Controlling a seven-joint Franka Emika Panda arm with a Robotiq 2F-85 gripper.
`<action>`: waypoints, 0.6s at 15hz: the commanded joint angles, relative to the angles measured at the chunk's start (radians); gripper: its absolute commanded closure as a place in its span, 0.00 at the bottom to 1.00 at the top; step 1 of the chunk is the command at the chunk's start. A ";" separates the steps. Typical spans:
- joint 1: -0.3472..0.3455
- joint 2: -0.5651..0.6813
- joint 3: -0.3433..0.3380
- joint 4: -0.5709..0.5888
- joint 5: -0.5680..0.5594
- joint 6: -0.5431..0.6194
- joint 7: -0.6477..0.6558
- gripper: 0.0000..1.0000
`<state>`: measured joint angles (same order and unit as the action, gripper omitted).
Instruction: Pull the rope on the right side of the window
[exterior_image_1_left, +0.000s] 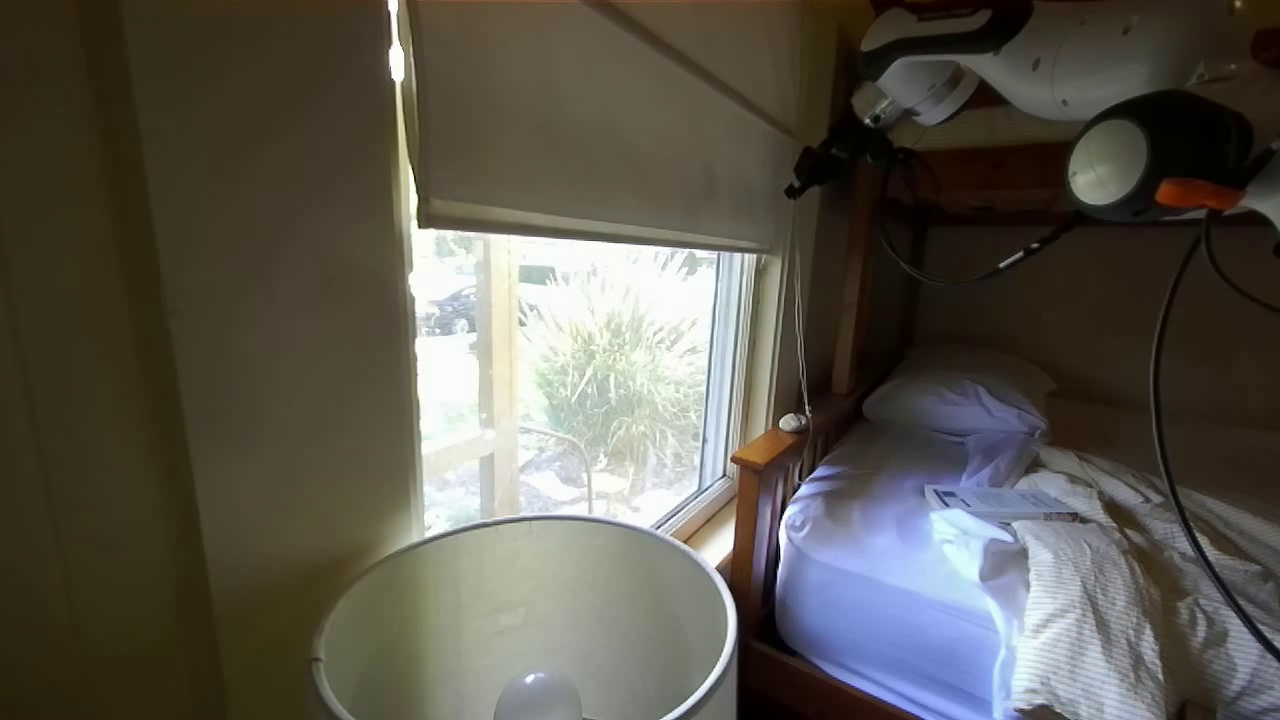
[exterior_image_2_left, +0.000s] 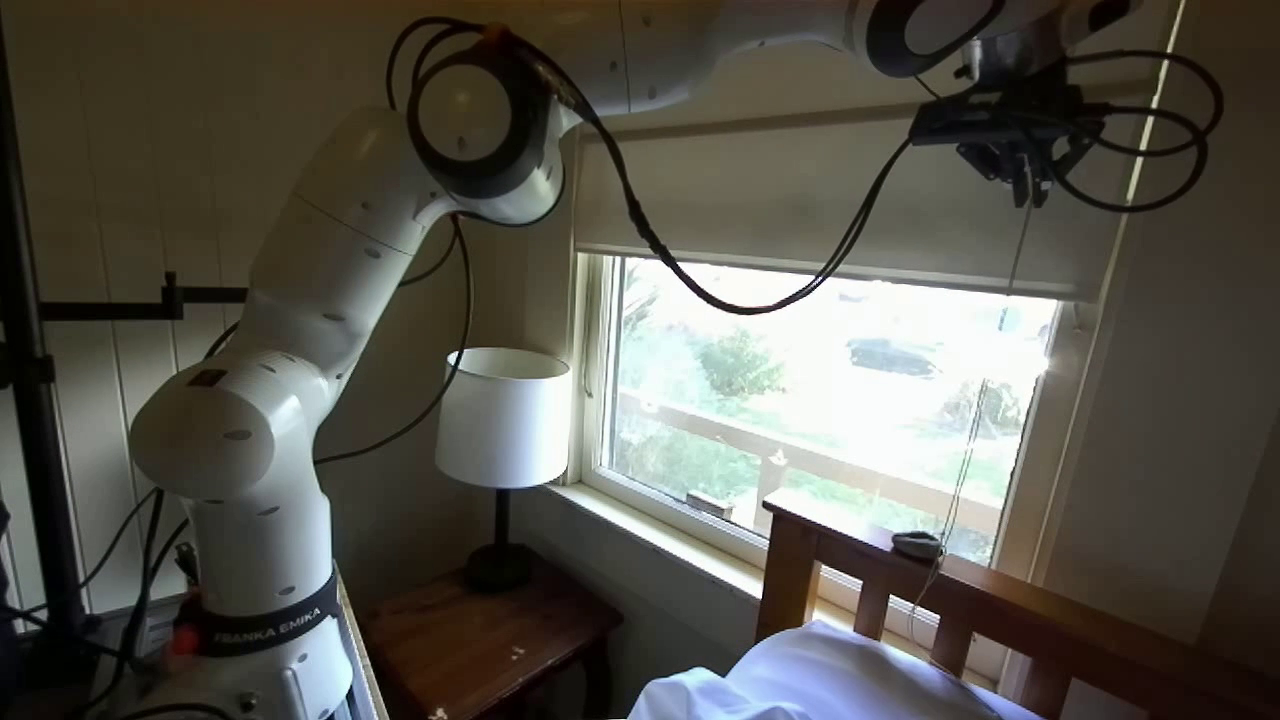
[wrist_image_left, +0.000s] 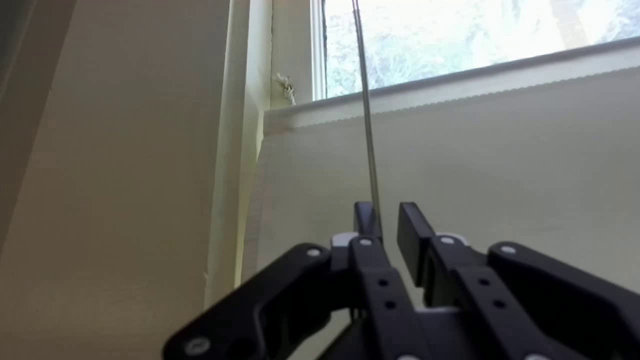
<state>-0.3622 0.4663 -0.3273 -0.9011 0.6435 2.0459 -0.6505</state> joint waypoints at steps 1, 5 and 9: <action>0.003 -0.013 -0.013 0.006 -0.019 -0.038 0.049 1.00; 0.016 -0.035 -0.029 -0.002 -0.055 -0.077 0.091 1.00; 0.056 -0.111 -0.068 -0.061 -0.186 -0.123 0.065 1.00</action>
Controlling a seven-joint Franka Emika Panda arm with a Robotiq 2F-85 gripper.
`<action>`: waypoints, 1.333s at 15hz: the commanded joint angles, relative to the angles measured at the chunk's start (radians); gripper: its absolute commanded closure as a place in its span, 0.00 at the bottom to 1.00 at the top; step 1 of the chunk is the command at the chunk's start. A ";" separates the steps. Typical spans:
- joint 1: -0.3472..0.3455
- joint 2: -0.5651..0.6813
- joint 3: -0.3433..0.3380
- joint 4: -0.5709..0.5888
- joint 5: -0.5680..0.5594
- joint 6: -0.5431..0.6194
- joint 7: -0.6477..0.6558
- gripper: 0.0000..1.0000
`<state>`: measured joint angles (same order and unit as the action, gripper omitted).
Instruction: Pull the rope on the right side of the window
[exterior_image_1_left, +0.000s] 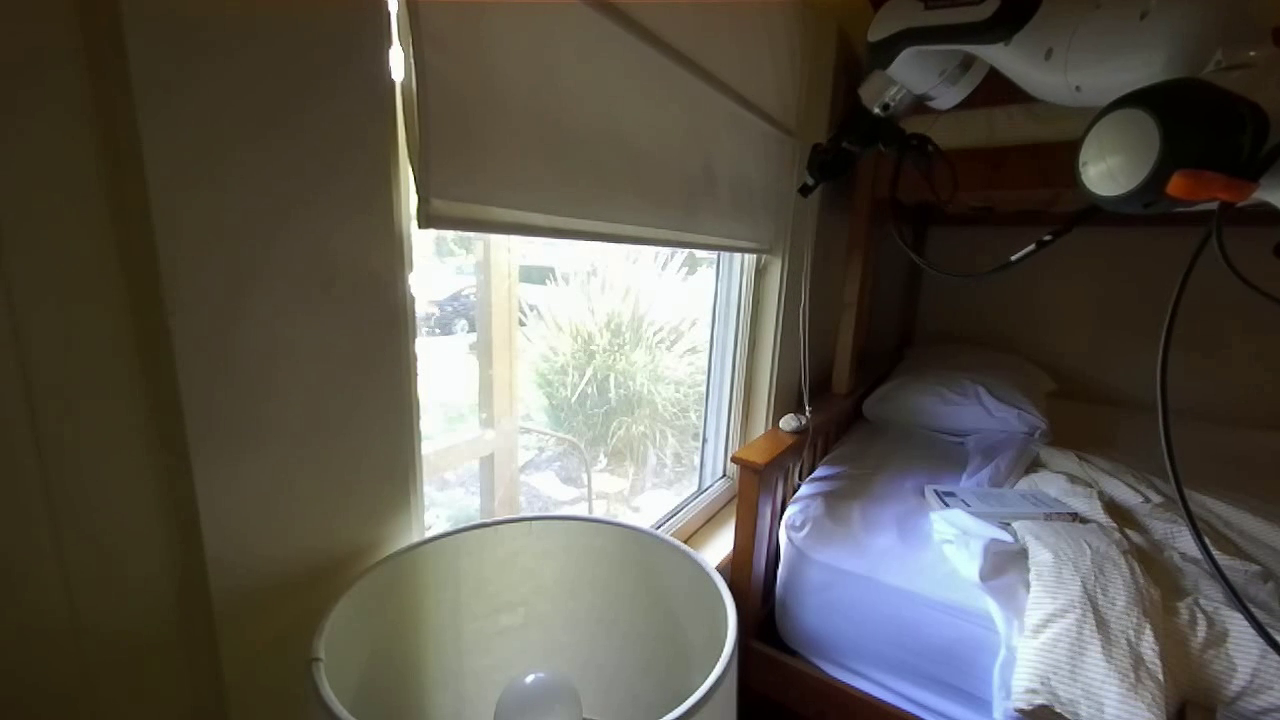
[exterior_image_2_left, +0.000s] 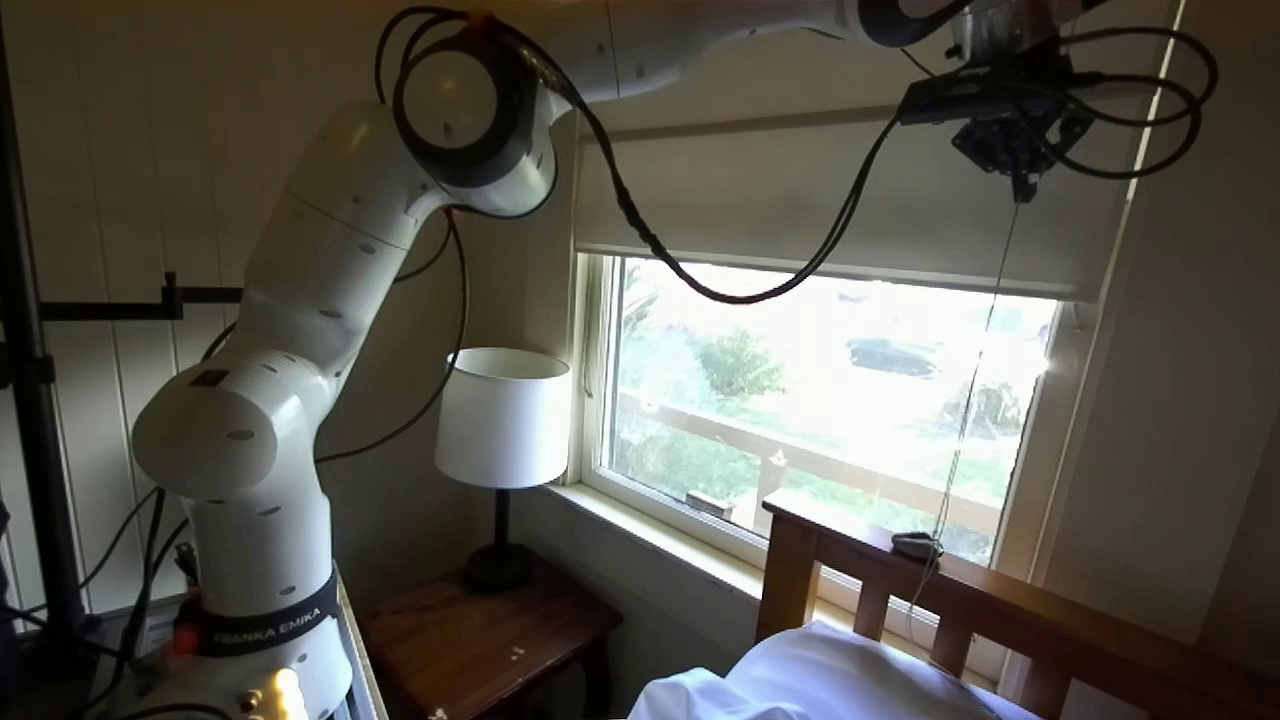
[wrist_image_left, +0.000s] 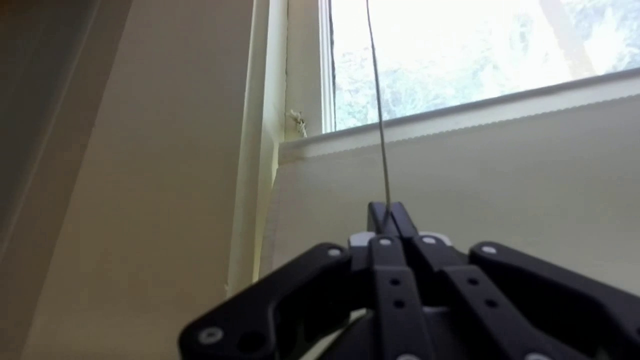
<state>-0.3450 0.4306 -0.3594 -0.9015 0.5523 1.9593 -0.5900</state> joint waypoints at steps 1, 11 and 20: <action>0.053 -0.107 -0.052 -0.088 -0.143 -0.038 -0.005 1.00; 0.183 -0.466 -0.078 -0.452 -0.513 -0.013 -0.063 1.00; 0.265 -0.724 0.020 -0.812 -0.480 0.043 -0.160 1.00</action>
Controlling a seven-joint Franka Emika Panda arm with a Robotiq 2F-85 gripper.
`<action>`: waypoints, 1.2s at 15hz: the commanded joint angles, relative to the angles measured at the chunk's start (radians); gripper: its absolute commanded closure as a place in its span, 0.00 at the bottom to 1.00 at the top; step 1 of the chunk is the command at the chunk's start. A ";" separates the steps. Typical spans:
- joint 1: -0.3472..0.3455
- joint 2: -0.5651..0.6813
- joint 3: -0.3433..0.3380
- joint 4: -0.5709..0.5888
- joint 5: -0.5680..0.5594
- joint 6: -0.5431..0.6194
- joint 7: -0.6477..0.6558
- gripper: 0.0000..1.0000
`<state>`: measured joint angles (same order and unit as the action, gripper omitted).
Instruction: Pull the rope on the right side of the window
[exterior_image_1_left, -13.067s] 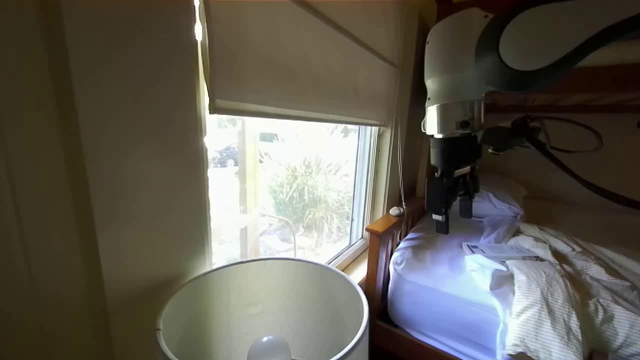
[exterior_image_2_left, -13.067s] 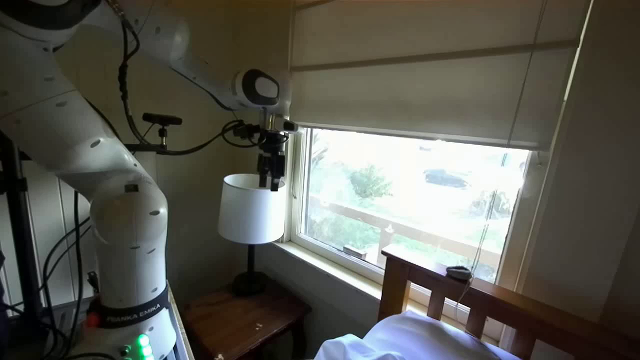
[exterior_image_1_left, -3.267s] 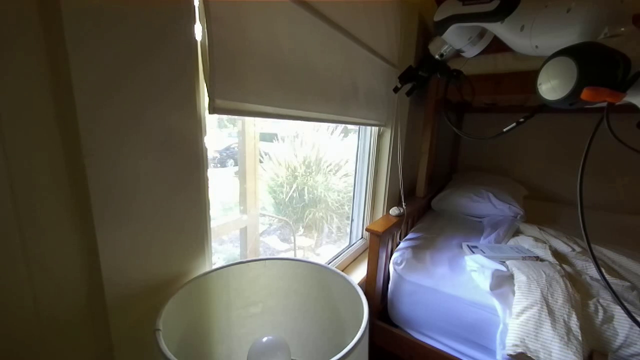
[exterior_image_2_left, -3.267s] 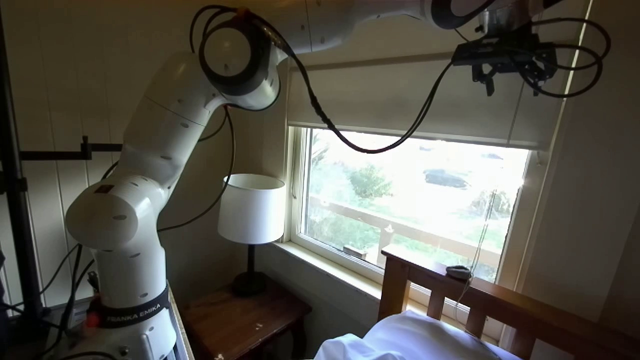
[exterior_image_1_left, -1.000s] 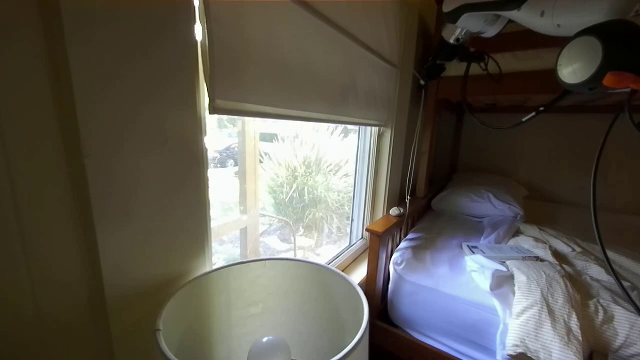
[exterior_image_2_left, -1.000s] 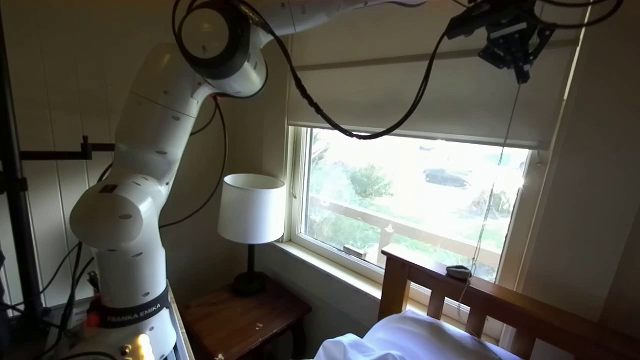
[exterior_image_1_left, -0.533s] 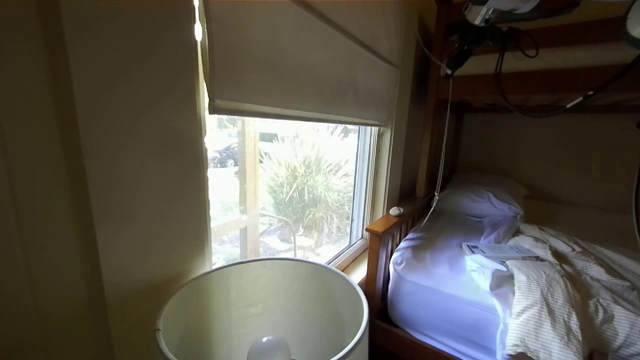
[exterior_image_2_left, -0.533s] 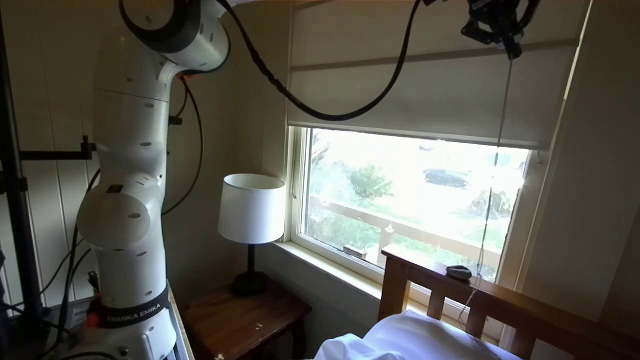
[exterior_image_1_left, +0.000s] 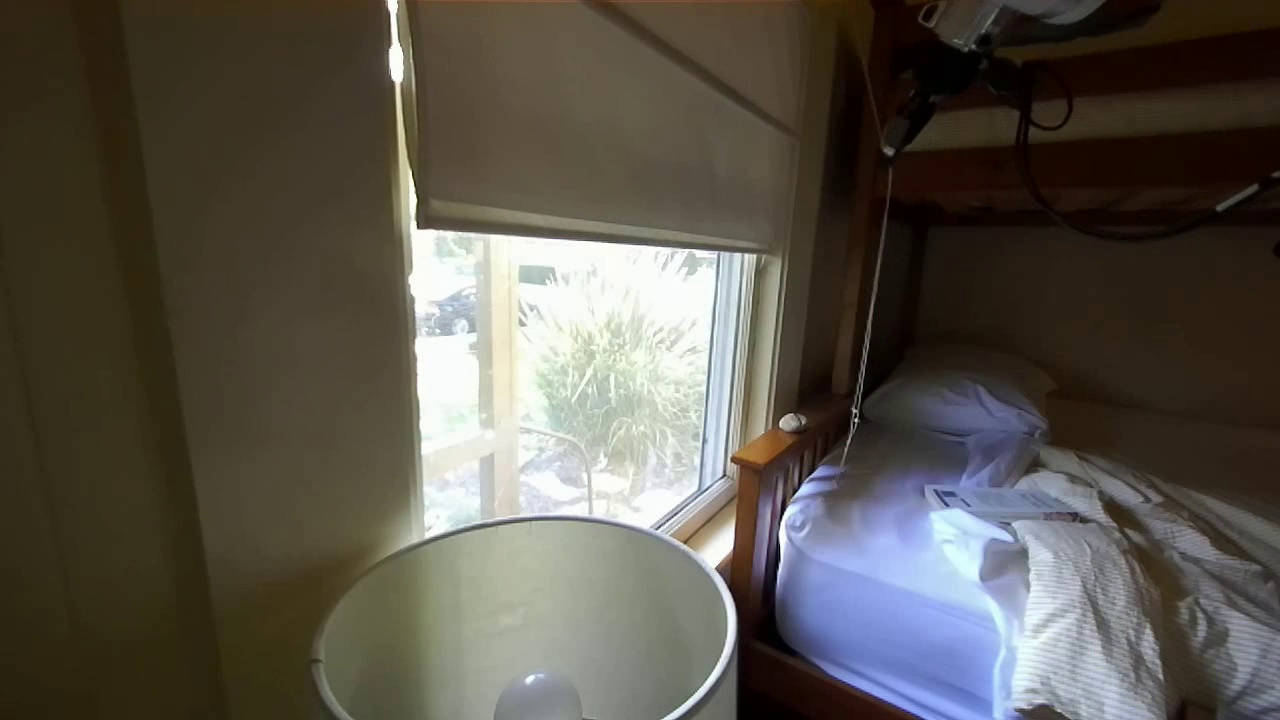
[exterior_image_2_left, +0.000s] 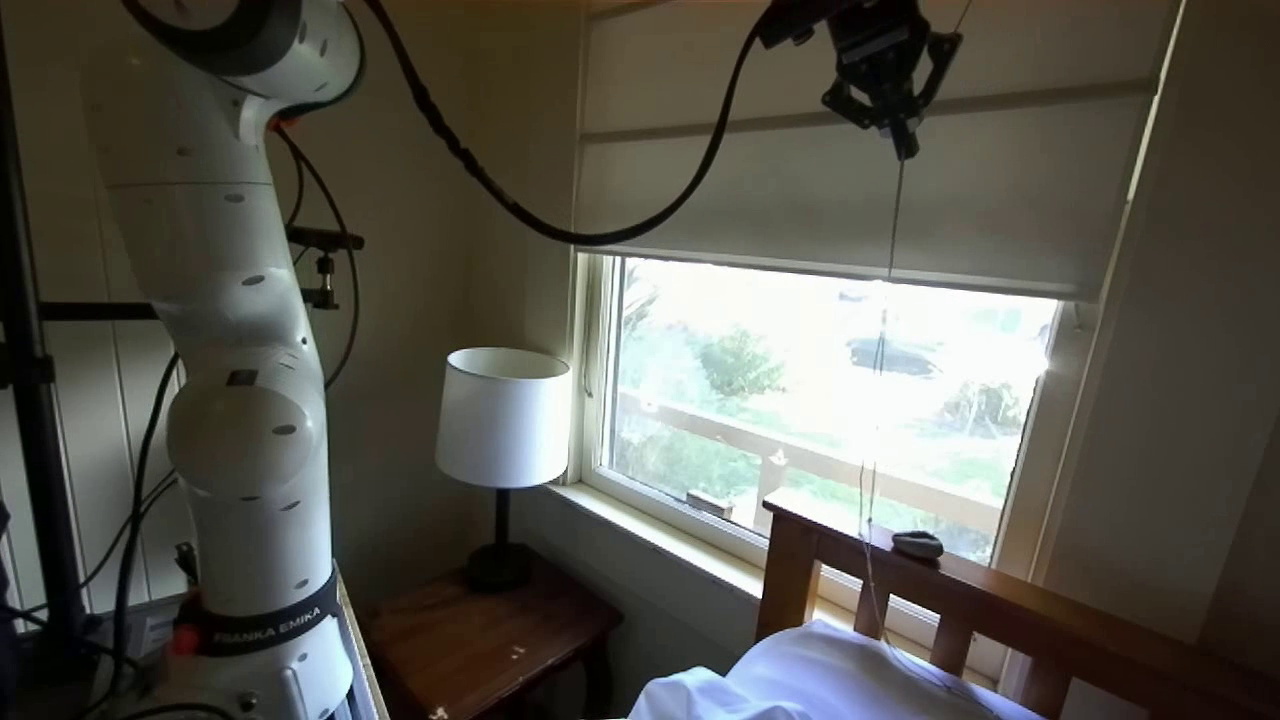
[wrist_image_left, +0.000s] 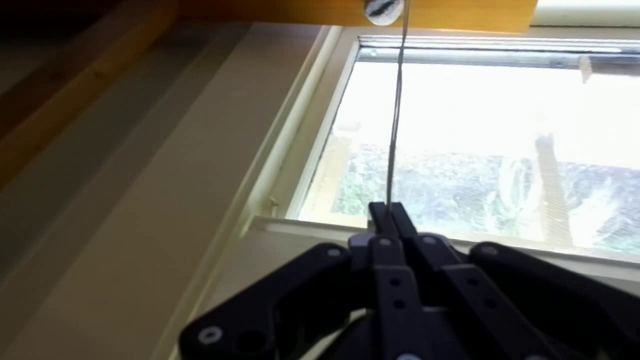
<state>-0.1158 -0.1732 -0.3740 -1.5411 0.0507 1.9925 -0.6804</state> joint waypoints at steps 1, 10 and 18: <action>0.027 -0.140 0.065 -0.189 0.043 0.017 -0.097 1.00; 0.129 -0.221 0.114 -0.271 0.156 0.007 -0.256 1.00; 0.124 -0.157 0.119 -0.140 0.144 0.019 -0.289 1.00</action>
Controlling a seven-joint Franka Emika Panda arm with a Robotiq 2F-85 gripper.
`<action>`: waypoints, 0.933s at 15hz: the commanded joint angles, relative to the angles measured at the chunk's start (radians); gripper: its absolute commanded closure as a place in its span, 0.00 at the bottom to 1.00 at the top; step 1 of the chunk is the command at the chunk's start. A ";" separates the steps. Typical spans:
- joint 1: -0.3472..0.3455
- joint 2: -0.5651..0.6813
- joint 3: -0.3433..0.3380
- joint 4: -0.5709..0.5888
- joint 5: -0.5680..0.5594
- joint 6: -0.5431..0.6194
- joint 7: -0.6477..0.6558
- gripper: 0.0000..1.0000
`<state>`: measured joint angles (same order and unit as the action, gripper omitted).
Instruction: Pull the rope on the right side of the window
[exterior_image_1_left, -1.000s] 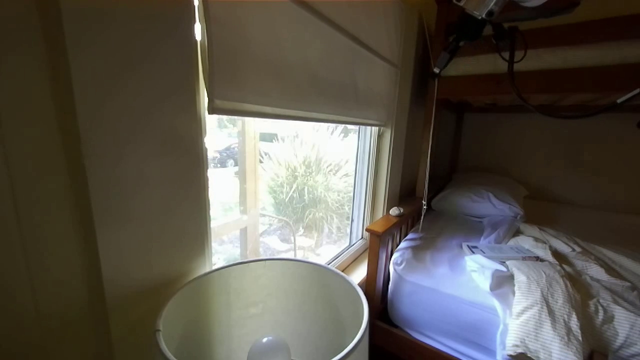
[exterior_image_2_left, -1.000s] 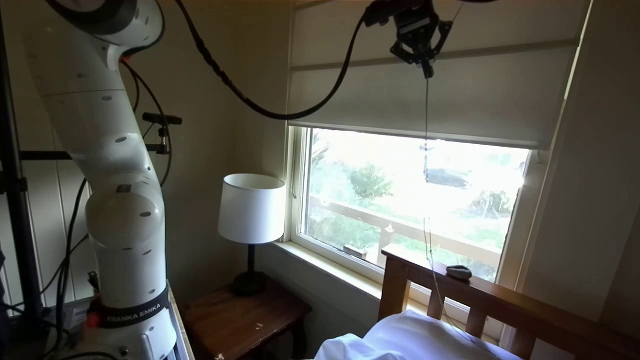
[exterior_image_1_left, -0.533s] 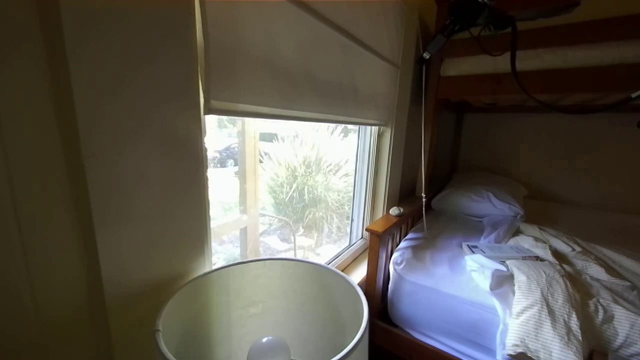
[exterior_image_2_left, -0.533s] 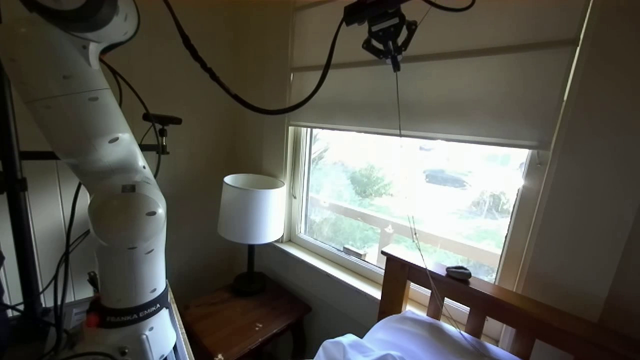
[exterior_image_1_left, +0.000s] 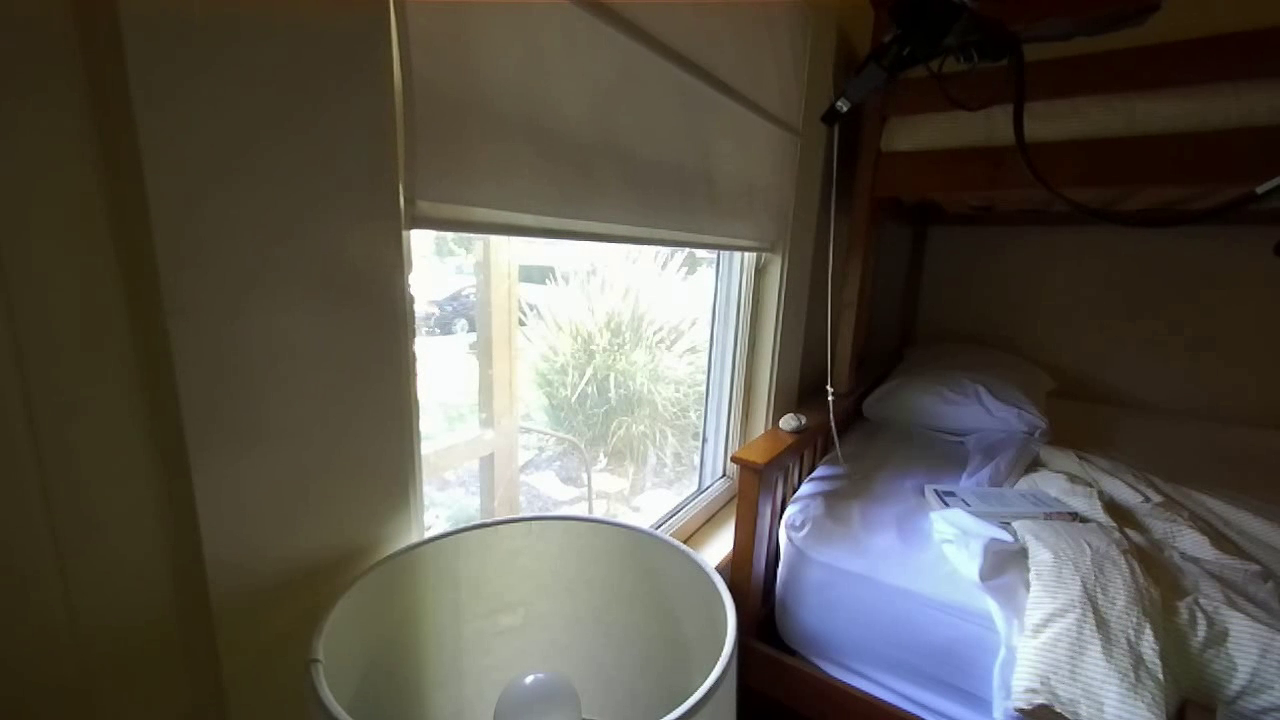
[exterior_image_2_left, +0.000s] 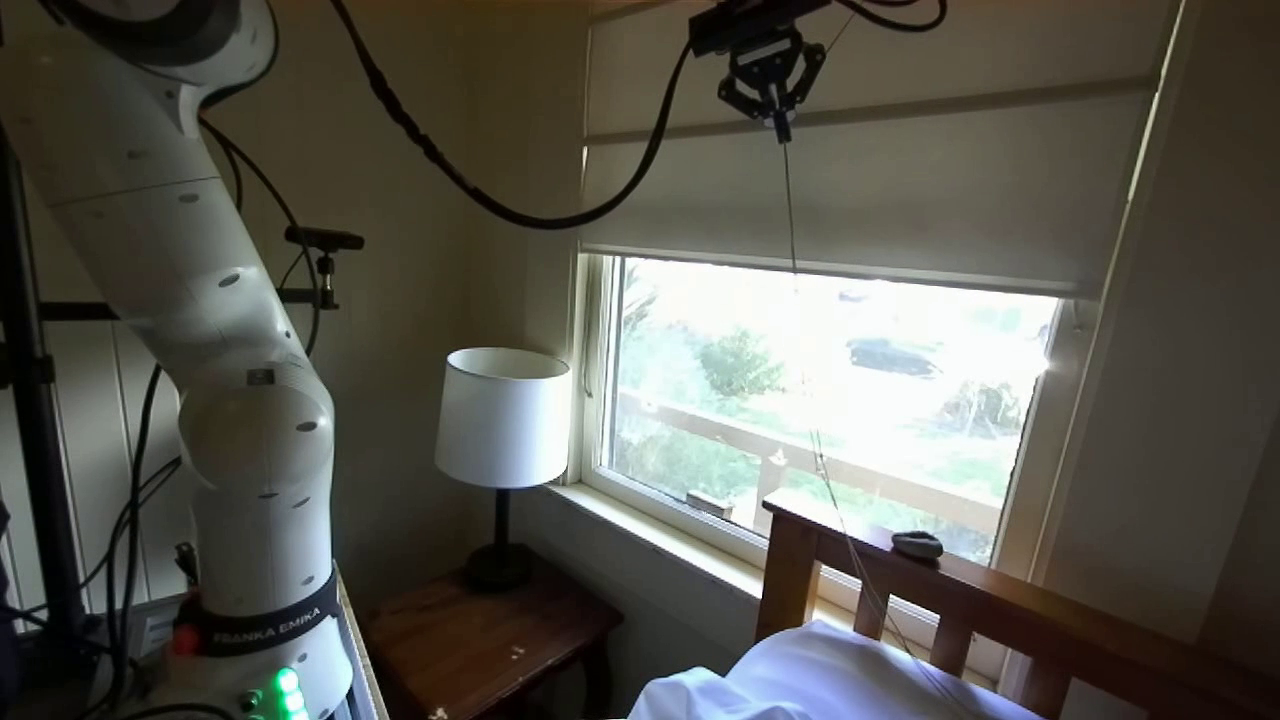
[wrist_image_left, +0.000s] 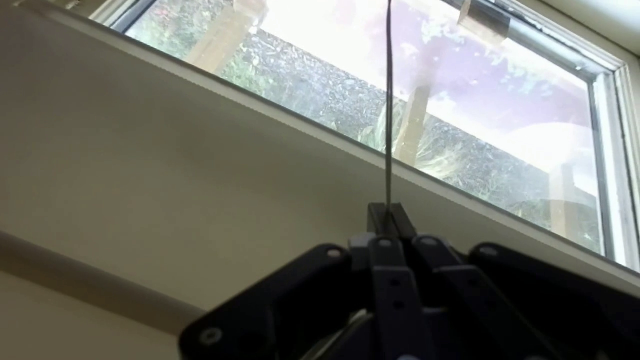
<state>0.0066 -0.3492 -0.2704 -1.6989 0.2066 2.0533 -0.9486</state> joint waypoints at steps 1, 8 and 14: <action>0.012 0.032 0.025 0.030 -0.021 -0.064 -0.039 1.00; 0.063 0.060 0.111 -0.013 0.031 -0.008 -0.076 1.00; 0.097 0.044 0.112 -0.131 0.162 0.208 -0.165 1.00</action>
<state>0.0609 -0.2586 -0.1746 -1.6710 0.2858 2.2519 -1.0432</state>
